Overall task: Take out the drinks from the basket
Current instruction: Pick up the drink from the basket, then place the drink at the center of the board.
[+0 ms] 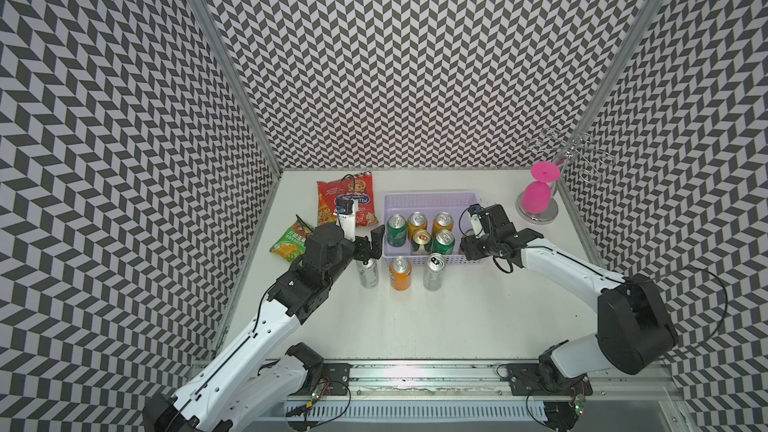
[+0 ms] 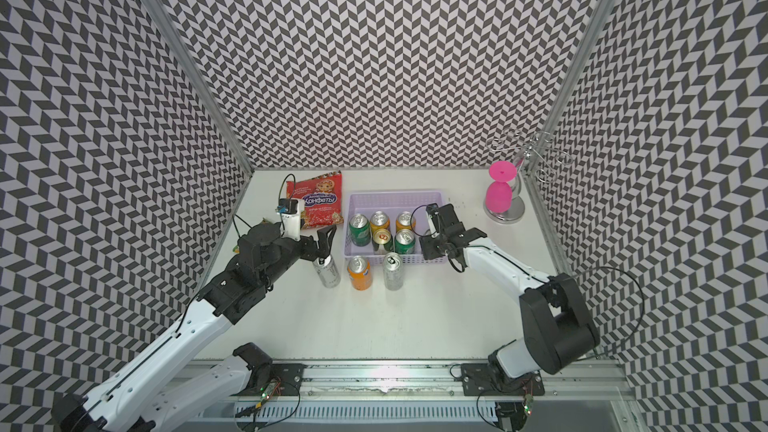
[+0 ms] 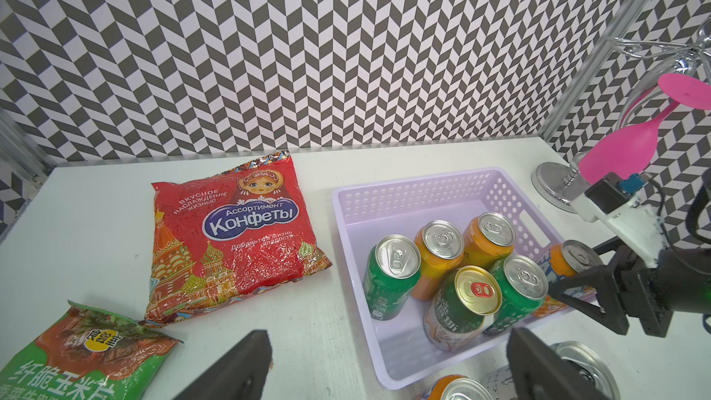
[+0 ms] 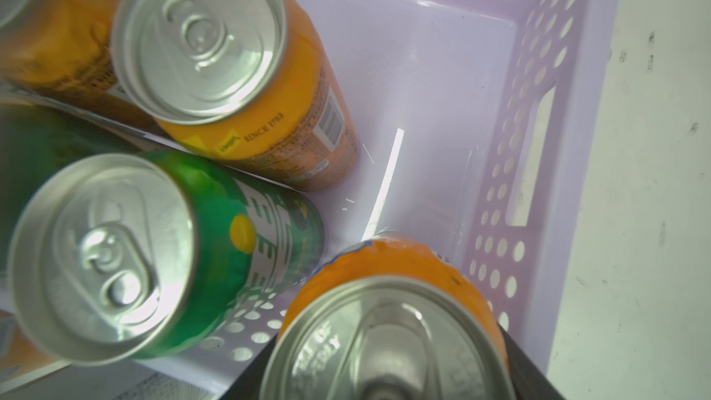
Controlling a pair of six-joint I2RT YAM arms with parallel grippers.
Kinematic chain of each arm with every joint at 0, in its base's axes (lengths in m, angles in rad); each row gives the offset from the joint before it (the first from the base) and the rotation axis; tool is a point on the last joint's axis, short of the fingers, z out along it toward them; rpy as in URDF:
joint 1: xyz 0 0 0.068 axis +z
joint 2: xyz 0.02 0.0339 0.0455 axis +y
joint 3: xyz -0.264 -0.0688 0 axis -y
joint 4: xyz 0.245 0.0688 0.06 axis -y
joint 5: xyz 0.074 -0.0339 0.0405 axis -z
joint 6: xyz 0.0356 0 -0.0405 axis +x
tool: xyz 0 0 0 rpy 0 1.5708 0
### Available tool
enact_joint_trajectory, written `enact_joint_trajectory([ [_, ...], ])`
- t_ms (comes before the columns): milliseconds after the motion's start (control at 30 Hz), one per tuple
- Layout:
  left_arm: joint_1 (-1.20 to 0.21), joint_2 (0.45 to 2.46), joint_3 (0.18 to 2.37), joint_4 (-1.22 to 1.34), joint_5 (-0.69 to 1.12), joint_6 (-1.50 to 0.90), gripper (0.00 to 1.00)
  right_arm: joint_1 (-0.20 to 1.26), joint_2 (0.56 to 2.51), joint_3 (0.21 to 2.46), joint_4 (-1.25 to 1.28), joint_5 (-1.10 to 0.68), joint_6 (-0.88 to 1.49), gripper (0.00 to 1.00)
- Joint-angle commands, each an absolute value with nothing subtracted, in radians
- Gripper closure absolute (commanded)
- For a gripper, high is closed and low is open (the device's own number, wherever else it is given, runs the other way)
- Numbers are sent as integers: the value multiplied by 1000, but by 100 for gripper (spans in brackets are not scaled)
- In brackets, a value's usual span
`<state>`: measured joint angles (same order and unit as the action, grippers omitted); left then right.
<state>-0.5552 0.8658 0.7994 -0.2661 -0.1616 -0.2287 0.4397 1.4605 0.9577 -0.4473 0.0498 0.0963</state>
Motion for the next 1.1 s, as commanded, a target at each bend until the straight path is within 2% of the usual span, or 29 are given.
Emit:
enact_joint_trajectory([
  [0, -549, 864, 808, -272, -149, -226, 1, 435, 1366, 1012, -416, 70, 106, 45],
  [367, -549, 862, 809, -270, -151, -226, 1, 460, 1230, 1094, -561, 73, 130, 46],
  [667, -549, 862, 809, -265, -153, -226, 1, 572, 1127, 1108, -637, 115, 183, 46],
  [1067, -549, 858, 807, -263, -163, -228, 1, 684, 1100, 1023, -635, 112, 282, 46],
])
